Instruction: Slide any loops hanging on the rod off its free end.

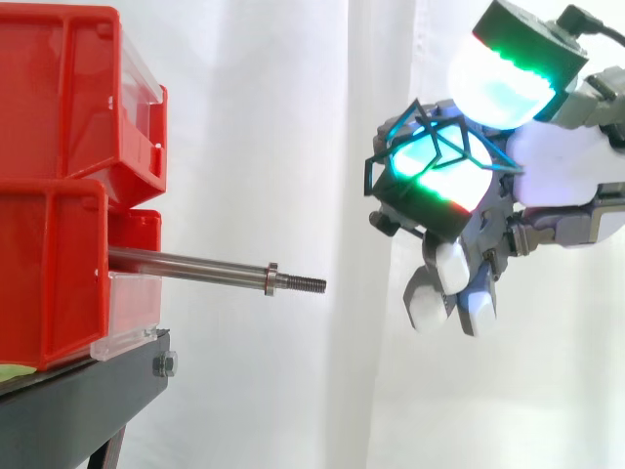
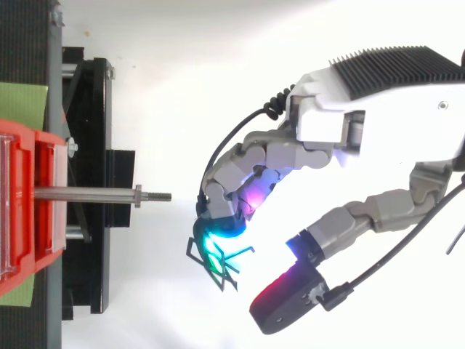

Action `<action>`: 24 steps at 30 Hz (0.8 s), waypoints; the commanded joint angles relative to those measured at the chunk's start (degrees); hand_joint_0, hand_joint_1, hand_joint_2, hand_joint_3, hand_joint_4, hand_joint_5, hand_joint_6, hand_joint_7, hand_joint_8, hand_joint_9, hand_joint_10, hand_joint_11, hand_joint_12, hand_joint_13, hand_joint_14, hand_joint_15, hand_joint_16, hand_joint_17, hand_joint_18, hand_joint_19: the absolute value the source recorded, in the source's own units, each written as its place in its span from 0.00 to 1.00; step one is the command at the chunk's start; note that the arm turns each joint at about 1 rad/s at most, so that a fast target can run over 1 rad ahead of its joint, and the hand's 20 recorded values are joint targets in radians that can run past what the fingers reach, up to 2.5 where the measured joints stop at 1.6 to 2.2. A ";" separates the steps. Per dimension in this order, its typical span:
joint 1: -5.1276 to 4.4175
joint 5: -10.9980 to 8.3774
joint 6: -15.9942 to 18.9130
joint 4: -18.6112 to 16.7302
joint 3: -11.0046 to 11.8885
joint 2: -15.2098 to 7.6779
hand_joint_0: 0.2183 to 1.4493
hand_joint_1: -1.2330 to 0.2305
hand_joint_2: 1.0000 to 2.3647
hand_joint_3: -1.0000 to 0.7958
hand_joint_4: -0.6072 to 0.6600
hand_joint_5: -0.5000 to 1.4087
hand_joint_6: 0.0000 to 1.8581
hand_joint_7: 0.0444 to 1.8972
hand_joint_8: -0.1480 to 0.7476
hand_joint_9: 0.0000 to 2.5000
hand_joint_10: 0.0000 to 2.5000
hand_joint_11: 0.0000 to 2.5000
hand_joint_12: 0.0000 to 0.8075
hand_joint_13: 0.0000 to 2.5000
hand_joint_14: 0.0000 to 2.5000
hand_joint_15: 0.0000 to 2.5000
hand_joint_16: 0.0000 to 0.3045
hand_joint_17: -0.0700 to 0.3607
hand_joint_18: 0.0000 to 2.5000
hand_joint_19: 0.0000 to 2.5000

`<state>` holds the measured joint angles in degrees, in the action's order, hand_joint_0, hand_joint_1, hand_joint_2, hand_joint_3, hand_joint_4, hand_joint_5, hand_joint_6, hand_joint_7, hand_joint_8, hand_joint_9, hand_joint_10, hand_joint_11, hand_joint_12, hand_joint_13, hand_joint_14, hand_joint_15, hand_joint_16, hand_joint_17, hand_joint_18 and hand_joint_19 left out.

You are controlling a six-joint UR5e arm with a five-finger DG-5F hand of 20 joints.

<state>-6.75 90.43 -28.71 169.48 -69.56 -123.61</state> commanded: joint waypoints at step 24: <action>-0.64 -0.78 0.24 -0.64 -1.63 -0.14 0.30 0.43 0.00 0.29 0.57 0.16 0.47 0.55 0.51 0.39 0.00 0.14 0.40 0.35 0.00 0.06 0.16 0.41 0.37 0.14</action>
<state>-7.32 89.70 -28.49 168.40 -71.07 -123.68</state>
